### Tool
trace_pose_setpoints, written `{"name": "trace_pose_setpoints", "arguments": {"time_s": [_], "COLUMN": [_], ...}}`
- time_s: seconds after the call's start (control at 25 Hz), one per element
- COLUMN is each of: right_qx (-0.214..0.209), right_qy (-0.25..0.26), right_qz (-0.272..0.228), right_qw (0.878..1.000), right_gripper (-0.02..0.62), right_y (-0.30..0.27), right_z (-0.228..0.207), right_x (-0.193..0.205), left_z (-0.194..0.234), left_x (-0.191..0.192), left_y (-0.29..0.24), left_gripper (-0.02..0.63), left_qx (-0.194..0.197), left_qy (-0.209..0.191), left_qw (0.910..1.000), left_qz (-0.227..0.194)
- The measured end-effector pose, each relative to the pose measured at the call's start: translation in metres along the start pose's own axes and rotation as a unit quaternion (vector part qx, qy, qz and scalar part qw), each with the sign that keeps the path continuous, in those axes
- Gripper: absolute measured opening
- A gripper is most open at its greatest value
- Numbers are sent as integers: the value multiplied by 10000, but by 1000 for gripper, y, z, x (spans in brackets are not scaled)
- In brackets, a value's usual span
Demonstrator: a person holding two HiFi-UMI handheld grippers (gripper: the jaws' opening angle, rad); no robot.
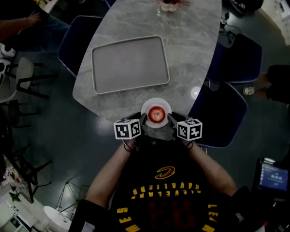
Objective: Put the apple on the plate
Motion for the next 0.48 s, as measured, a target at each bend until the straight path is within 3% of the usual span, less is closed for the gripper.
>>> {"name": "trace_pose_setpoints", "arguments": {"time_s": [0.48], "right_qx": [-274], "right_qy": [-476], "right_qz": [13], "right_qw": [9985], "right_gripper": [81], "right_y": [-2], "right_z": [-2], "right_x": [1], "left_z": [7], "left_x": [3], "left_y": [-4], "left_gripper": [106], "left_qx": [172], "left_qy": [450], "left_qw": [9988], "left_qz": [96]}}
Point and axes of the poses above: the fingertips, and each gripper's own axes: y backward along the fingers, z to its left, x out of its underside, the point moved 10 cm from there along y, backward along the fingers, and after that the axes turned 1 degree about -x, right-handed, at the moved point
